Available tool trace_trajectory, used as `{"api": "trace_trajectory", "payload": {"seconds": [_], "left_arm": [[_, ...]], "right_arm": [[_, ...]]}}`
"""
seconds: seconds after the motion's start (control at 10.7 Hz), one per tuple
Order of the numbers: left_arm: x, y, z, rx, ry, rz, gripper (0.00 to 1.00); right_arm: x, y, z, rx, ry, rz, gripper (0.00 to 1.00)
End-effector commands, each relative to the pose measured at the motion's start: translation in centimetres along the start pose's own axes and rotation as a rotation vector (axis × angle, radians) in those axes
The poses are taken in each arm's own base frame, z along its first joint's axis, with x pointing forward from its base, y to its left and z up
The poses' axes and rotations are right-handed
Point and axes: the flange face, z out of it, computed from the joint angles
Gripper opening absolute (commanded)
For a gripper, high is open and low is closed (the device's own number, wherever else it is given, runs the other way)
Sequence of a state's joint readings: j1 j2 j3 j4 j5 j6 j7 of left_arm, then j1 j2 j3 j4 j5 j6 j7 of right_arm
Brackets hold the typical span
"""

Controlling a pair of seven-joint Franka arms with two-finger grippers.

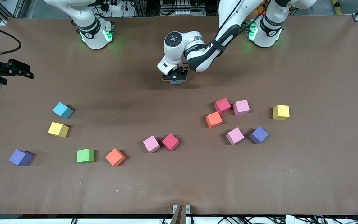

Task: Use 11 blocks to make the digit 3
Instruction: 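Carry the cyan block with the left gripper and set it down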

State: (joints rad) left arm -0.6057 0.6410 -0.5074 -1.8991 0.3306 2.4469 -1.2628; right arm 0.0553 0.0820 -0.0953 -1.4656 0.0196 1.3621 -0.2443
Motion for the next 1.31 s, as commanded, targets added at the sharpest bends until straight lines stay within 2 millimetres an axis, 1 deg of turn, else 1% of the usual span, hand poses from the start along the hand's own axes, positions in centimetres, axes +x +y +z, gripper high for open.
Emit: {"api": "trace_trajectory", "payload": {"seconds": [0.0, 0.09, 0.19, 0.28, 0.37, 0.47, 0.65, 0.75, 0.84, 0.94, 1.03, 1.12, 1.22], "left_arm": [[0.4, 0.8, 0.0, -0.014, 0.014, 0.001, 1.00], [0.8, 1.0, -0.5, -0.022, 0.020, 0.000, 1.00], [1.0, 1.3, -1.2, -0.026, 0.028, -0.003, 1.00], [1.0, 1.3, -1.7, -0.017, 0.033, -0.001, 1.00], [1.1, 1.3, -3.1, -0.011, 0.049, -0.001, 1.00], [1.1, 1.1, -4.7, 0.010, 0.063, -0.002, 1.00], [1.3, 0.5, -7.8, 0.051, 0.091, -0.010, 1.00], [1.8, 0.0, -9.1, 0.057, 0.101, -0.024, 1.00], [2.9, -0.6, -10.4, 0.049, 0.113, -0.048, 1.00], [5.5, -2.2, -11.2, 0.043, 0.118, -0.101, 1.00], [8.2, -4.1, -11.8, 0.033, 0.112, -0.163, 1.00], [11.4, -6.4, -12.4, 0.022, 0.111, -0.230, 1.00], [14.4, -9.2, -12.6, 0.023, 0.110, -0.288, 1.00]], "right_arm": [[-0.1, -0.4, 0.0, -0.004, -0.008, -0.008, 1.00], [0.1, -0.9, 0.2, -0.002, -0.012, -0.016, 1.00], [0.4, -1.8, 0.4, -0.006, -0.018, -0.035, 1.00], [0.4, -1.6, 0.4, -0.003, -0.015, -0.033, 1.00], [0.5, -1.8, 0.5, -0.004, -0.019, -0.057, 1.00], [0.7, -1.8, 0.6, 0.001, -0.018, -0.118, 1.00], [2.1, -2.8, 1.6, 0.039, -0.010, -0.262, 1.00], [3.2, -3.5, 2.4, 0.035, -0.004, -0.319, 1.00], [4.1, -4.5, 3.2, 0.023, -0.011, -0.418, 1.00], [4.6, -5.1, 3.5, 0.004, -0.009, -0.537, 1.00], [5.3, -5.3, 3.7, -0.014, 0.006, -0.629, 1.00], [5.8, -5.8, 3.9, -0.030, 0.013, -0.697, 1.00], [6.7, -5.5, 4.7, -0.037, 0.021, -0.795, 1.00]]}}
